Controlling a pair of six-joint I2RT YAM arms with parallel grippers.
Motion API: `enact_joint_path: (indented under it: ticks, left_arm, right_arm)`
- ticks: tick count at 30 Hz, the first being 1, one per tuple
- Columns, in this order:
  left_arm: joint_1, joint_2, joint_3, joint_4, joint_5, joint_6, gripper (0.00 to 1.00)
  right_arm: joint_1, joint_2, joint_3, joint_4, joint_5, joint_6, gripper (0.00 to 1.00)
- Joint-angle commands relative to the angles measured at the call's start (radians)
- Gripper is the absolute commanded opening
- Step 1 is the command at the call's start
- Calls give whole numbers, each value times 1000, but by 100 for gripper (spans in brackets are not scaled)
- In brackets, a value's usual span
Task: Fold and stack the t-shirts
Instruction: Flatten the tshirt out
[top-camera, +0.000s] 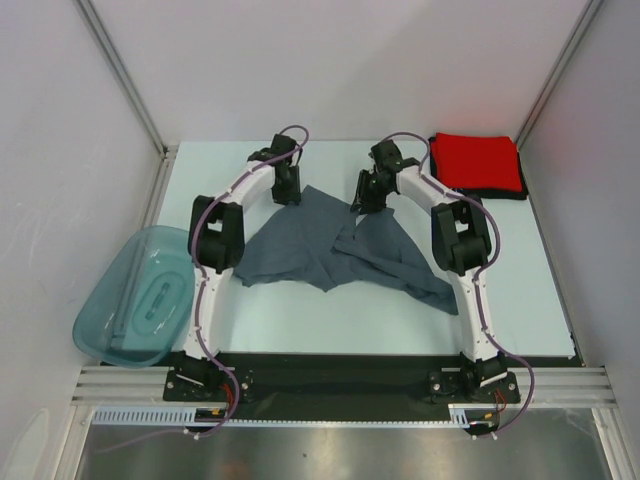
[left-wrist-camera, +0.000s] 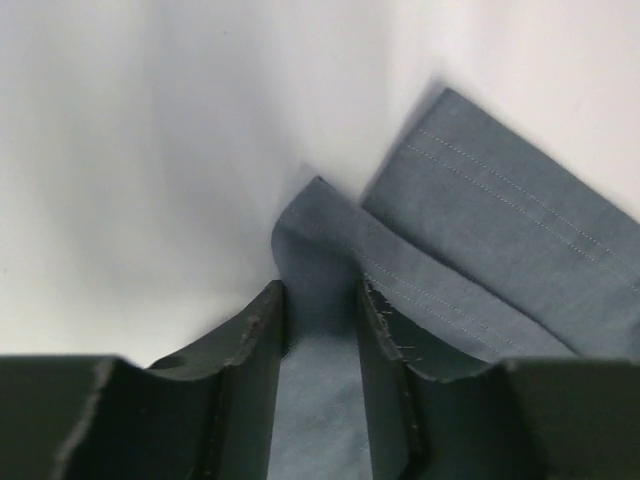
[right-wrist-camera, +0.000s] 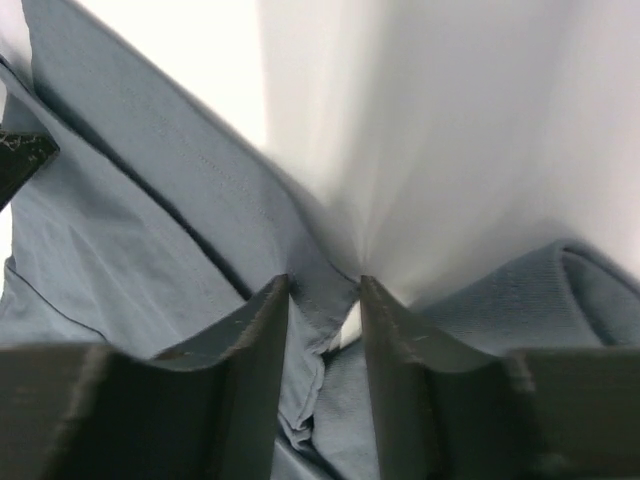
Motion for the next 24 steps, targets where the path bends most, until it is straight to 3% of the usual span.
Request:
enact_joint_path:
  ticks: [1, 3, 6, 10, 13, 17, 24]
  left_arm:
    - [4, -62, -28, -29, 21, 6, 36]
    - [5, -72, -26, -29, 17, 6, 36]
    - [5, -102, -25, -30, 20, 2, 34]
    - [5, -120, -32, -41, 47, -15, 43]
    - [5, -129, -60, -44, 58, -30, 42]
    - [4, -143, -95, -41, 55, -40, 31]
    - [1, -212, -118, -44, 21, -53, 15]
  right_arm:
    - [16, 7, 8, 11, 19, 13, 36]
    - [14, 10, 12, 9, 30, 14, 33]
    - [8, 14, 23, 8, 45, 13, 20]
    - [-4, 15, 37, 8, 38, 22, 10]
    - [-9, 12, 37, 11, 32, 24, 5]
    - [-16, 9, 37, 9, 22, 22, 0]
    - [-24, 12, 38, 12, 16, 28, 0]
